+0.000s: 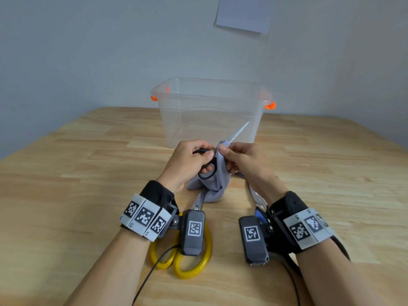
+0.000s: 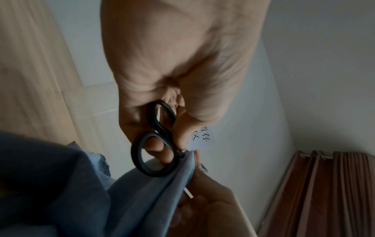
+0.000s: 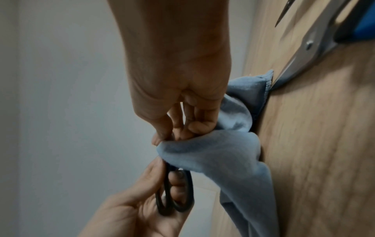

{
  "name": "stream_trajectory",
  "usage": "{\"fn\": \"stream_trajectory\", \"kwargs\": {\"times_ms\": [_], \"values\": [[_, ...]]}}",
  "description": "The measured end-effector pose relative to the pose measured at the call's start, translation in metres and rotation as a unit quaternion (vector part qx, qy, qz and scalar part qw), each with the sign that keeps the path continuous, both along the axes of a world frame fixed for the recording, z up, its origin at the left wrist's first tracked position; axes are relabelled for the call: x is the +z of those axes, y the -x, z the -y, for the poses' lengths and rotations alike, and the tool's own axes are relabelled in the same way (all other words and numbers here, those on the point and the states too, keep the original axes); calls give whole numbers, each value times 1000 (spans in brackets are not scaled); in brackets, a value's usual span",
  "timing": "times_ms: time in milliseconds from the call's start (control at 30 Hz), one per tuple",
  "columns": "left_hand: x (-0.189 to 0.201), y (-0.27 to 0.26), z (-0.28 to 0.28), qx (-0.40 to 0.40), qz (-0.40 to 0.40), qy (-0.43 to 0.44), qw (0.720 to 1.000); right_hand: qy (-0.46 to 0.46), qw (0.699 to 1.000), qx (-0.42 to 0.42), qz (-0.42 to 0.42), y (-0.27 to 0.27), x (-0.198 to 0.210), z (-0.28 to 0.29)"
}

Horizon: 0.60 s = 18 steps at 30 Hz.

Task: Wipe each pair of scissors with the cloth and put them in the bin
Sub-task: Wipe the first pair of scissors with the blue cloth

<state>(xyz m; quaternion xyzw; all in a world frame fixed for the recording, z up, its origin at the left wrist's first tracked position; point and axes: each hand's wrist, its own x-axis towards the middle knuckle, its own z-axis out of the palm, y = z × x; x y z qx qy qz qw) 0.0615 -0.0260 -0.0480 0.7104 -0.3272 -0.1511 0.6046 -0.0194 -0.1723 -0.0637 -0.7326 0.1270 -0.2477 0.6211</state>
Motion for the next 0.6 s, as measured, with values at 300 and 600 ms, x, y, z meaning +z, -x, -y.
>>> {"fn": "stream_trajectory", "kwargs": {"times_ms": [300,600], "values": [[-2,1,2,2,31,-11,999,56,998,-40,3,2,2,-3],[-6,-3,2,13,48,-19,999,28,997,-67,38,5,1,-1]]}}
